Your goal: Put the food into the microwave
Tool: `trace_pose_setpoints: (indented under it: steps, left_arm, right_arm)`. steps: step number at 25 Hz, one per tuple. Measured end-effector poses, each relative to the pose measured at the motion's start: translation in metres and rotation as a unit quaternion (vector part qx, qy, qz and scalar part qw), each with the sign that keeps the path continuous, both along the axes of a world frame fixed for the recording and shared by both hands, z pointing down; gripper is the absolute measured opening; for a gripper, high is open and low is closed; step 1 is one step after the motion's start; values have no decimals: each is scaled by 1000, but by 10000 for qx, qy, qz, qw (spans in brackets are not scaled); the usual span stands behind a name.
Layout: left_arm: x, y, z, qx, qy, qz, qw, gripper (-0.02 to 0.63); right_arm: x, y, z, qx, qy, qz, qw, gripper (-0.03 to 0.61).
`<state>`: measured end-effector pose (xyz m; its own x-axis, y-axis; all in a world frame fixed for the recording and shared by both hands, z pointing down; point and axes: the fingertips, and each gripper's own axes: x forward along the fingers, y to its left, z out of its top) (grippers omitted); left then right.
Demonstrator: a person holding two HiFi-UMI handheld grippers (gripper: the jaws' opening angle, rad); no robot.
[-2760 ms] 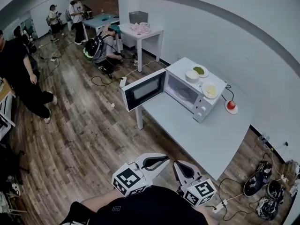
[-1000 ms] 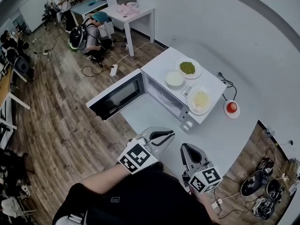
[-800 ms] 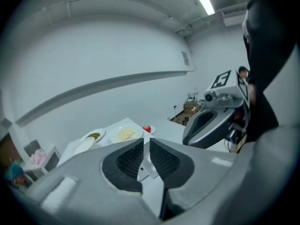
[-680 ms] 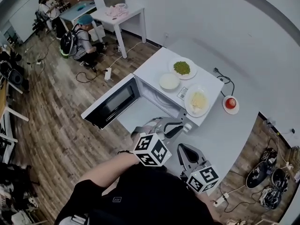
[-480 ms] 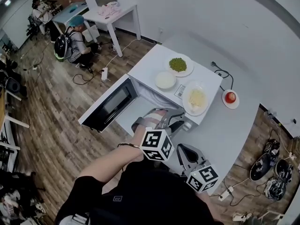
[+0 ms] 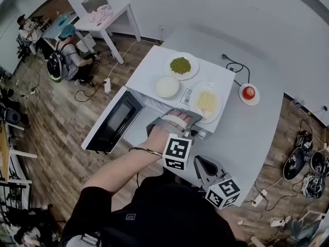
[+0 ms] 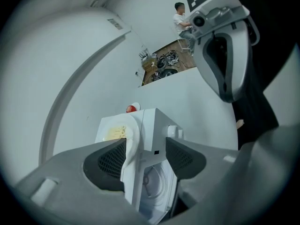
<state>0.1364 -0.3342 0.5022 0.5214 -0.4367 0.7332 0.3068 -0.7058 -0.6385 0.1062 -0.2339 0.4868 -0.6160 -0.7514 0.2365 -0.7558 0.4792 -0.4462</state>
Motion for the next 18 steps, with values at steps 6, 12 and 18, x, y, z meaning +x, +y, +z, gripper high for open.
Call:
trace_pose_setpoints:
  steps: [6, 12, 18]
  left_arm:
    - [9, -1, 12, -222, -215, 241, 9992, 250]
    - [9, 0, 20, -281, -389, 315, 9984, 252]
    - [7, 5, 19, -135, -435, 338, 9984, 250]
  right_arm:
    - [5, -6, -1, 10, -16, 79, 10000, 15]
    - [8, -12, 1, 29, 9, 94, 10000, 15]
    - [7, -16, -1, 44, 15, 52, 10000, 15]
